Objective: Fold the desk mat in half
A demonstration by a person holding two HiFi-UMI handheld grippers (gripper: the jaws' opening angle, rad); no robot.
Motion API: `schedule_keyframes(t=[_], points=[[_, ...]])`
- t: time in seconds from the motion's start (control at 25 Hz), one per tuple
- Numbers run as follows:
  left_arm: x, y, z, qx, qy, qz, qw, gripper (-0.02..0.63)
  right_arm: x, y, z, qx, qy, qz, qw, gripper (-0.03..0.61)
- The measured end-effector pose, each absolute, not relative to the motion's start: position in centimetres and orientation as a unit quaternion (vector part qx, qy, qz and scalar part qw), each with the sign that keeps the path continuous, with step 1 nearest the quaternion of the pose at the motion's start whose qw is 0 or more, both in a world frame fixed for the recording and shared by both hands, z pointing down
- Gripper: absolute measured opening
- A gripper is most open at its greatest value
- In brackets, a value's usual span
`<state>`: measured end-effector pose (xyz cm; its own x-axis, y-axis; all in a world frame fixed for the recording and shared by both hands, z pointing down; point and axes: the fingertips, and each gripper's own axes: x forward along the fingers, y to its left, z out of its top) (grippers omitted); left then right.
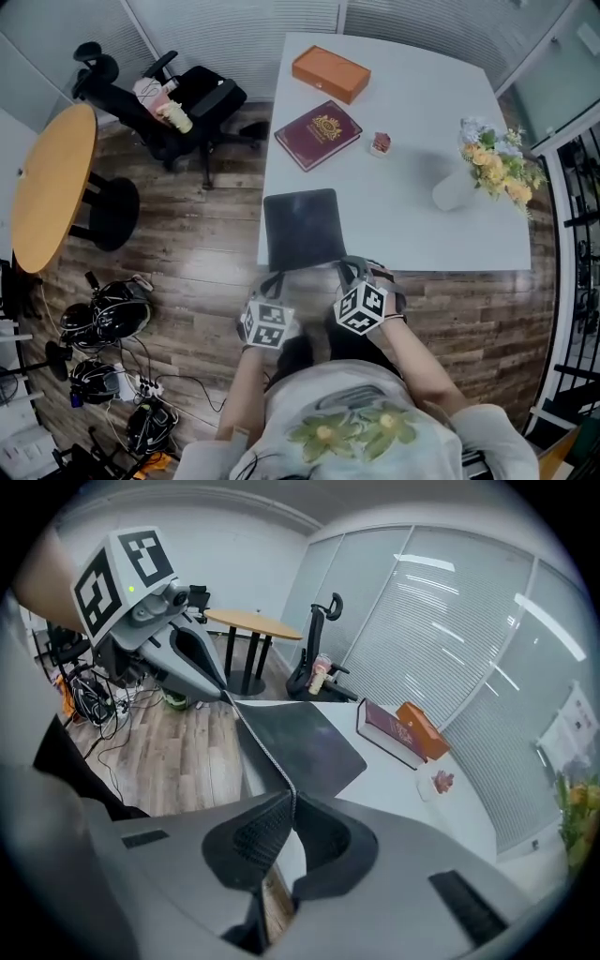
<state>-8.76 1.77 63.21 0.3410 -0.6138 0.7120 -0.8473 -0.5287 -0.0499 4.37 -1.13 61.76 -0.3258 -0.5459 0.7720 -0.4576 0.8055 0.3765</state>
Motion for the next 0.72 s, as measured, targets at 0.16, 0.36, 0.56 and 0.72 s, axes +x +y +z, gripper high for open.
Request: schedule_keyframes(t=[0.16,0.36,0.56,0.72], points=[[-8.8,1.1,62.4,0.799,-0.459,0.342,0.183,0.017,4.3,-1.7,61.0,0.314,-0.815,-0.033,0.486,0.031],[-8.8,0.3,61.0,0.798,-0.466,0.33,0.193,0.017,4.3,-2.4,59.8,0.324,-0.82,-0.022,0.472,0.031],[-8.9,-0.8,59.5,0.801,-0.472,0.317,0.186,0.017,4.4,-3.1,58.6,0.333,-0.827,-0.006,0.453,0.031],[-9.0,-1.1,58.5,0.8,-0.474,0.316,0.188,0.017,4.3,-3.7,57.4,0.338,-0.833,-0.004,0.438,0.031]])
